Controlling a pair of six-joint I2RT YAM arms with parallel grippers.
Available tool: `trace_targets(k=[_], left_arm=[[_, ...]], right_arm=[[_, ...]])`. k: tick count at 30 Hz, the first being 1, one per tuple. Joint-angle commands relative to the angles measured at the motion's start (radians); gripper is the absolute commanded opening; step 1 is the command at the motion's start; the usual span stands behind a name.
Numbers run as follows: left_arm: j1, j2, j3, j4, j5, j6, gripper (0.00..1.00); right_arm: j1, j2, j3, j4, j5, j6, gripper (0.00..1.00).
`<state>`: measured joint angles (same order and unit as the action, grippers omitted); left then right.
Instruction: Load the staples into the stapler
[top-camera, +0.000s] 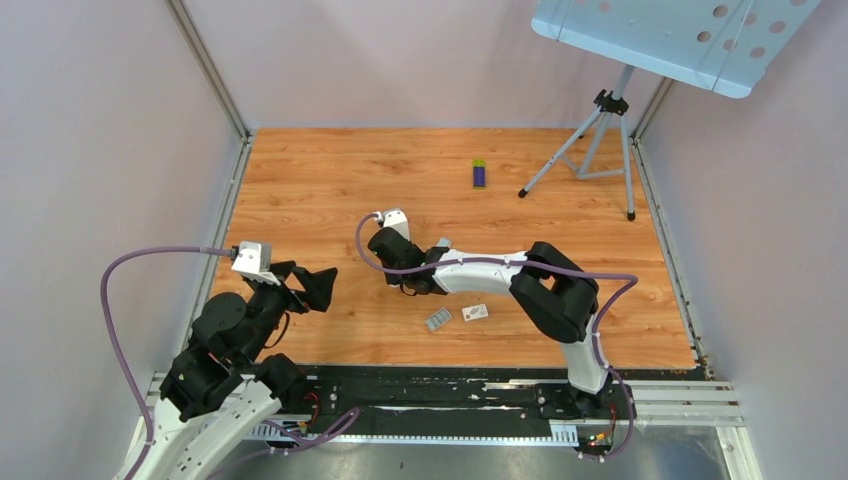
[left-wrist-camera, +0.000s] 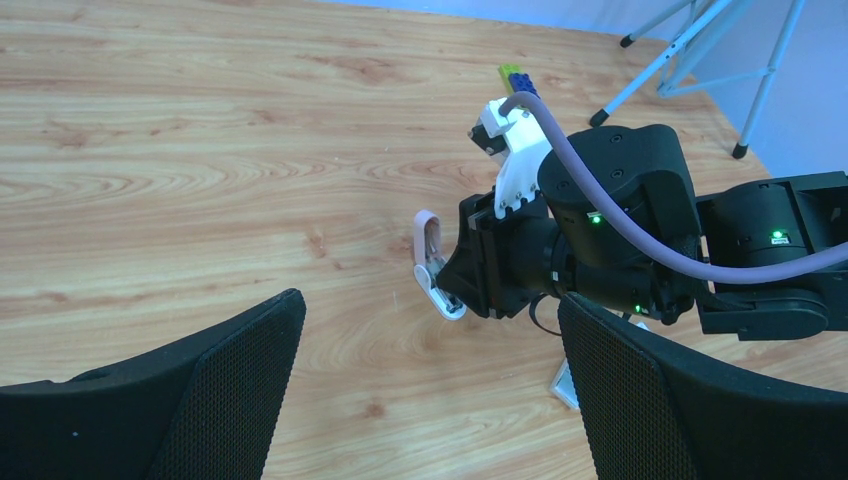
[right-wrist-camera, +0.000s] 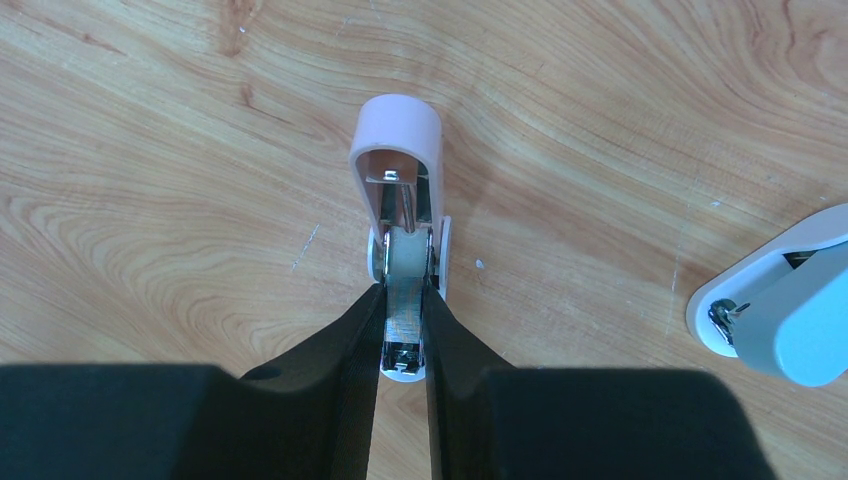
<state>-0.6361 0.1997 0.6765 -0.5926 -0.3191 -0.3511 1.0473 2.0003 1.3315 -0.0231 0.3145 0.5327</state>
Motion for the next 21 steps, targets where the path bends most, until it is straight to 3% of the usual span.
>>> trace_targets(k=[1, 21], left_arm=[[0.004, -0.013, -0.008, -0.007, -0.006, 0.003, 1.00], [0.005, -0.017, -0.008, -0.008, -0.013, 0.003, 1.00]], right_arm=[[0.012, 0.002, -0.017, -0.017, 0.024, 0.020, 0.24], [0.014, -0.032, -0.028, -0.039, 0.014, 0.028, 0.28]])
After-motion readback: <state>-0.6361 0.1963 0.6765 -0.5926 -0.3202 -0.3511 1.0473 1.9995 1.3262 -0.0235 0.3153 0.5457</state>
